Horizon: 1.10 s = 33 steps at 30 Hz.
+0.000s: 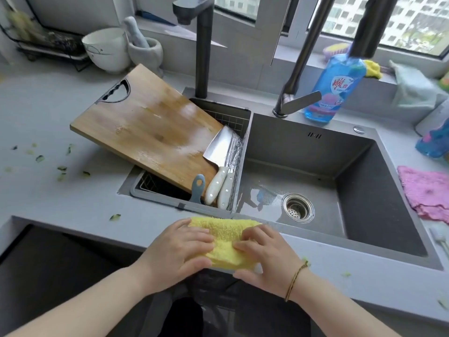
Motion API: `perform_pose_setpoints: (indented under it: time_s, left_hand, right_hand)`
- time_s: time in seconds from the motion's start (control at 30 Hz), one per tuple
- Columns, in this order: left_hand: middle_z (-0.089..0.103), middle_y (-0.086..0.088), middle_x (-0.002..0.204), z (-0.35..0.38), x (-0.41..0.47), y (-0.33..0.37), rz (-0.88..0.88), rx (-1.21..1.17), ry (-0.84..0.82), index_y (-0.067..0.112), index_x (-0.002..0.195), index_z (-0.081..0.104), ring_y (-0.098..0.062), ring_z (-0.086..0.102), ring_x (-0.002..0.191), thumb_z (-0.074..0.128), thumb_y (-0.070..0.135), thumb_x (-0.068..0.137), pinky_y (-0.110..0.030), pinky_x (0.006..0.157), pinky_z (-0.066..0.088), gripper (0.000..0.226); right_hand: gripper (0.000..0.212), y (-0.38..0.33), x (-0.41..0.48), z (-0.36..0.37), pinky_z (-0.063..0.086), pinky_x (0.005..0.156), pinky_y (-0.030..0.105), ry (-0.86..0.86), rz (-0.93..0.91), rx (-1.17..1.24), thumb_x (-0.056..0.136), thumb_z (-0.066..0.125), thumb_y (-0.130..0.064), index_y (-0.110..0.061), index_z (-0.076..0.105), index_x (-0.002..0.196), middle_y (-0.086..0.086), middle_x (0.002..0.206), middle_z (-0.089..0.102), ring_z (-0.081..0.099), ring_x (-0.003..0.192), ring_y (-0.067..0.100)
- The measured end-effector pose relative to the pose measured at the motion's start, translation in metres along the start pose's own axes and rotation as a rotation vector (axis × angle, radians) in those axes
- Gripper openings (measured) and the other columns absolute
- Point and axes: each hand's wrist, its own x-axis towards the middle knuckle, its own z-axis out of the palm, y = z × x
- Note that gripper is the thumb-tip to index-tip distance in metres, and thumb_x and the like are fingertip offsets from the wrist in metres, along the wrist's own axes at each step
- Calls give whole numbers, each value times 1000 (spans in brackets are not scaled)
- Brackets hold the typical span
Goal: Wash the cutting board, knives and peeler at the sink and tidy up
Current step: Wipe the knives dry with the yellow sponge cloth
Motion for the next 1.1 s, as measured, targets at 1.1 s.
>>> perform_pose_setpoints:
  time_s: [1.1]
  left_hand:
    - [58, 8, 94, -53, 128, -39, -698, -376, 121, 18, 103, 59, -14, 55, 94, 51, 30, 93, -23, 74, 45, 18]
  right_hand:
    - [16, 39, 73, -69, 40, 59, 20, 201, 707, 686, 86, 56, -13, -28, 49, 87, -12, 75, 52, 49, 75, 12]
